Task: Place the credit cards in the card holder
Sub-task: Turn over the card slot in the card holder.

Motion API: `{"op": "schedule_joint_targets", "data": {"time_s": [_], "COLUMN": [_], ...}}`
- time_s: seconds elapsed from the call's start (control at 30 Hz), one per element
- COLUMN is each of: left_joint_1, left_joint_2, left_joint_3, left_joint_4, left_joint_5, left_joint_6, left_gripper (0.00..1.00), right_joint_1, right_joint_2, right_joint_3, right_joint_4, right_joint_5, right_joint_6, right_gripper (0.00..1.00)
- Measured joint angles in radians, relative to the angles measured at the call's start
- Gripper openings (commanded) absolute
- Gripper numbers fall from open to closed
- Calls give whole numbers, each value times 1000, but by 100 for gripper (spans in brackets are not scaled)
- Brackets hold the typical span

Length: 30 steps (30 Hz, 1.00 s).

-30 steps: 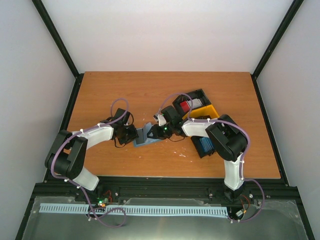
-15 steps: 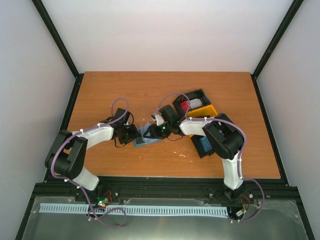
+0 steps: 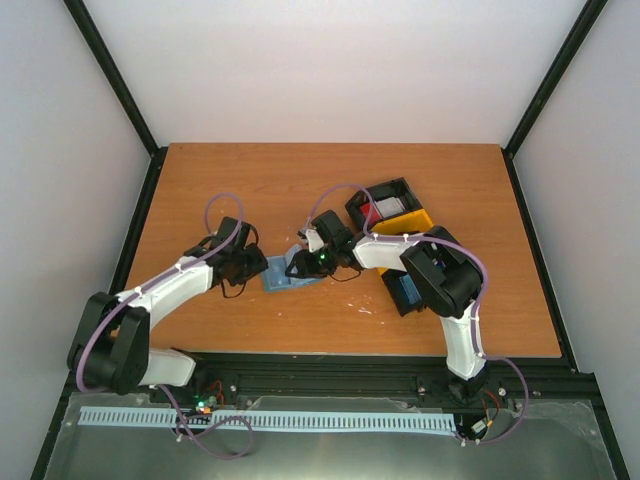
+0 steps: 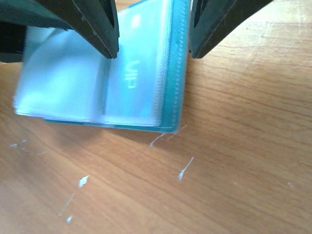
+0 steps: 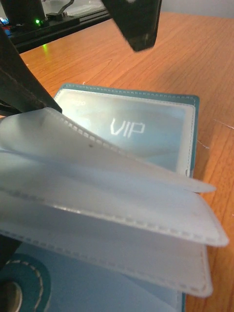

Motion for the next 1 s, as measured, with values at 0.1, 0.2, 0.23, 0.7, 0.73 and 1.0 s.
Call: {"op": "schedule_joint_targets", "data": {"time_s": [0.1, 0.2, 0.23, 0.7, 0.73, 1.0], "left_joint_1": [0, 0, 0, 0, 0, 0], "left_joint_2": [-49, -79, -83, 110, 118, 126], "left_joint_3": [-20, -53, -65, -90, -91, -91], "left_joint_4": [32, 109, 142, 312, 317, 343], "left_joint_5": [12, 73, 101, 282, 291, 326], "left_joint_6": [1, 9, 13, 37, 38, 56], "left_gripper": [41, 38, 36, 32, 32, 32], "right_joint_1": [1, 2, 2, 6, 7, 9], "right_joint_2": [0, -1, -2, -151, -155, -203], "right_joint_3": [1, 7, 8, -22, -21, -19], "right_joint_4": [-8, -19, -23, -183, -199, -314], "right_joint_5": [16, 32, 37, 385, 421, 599], "right_joint_6": [-3, -9, -10, -30, -35, -81], "right_gripper": [40, 35, 35, 36, 36, 36]}}
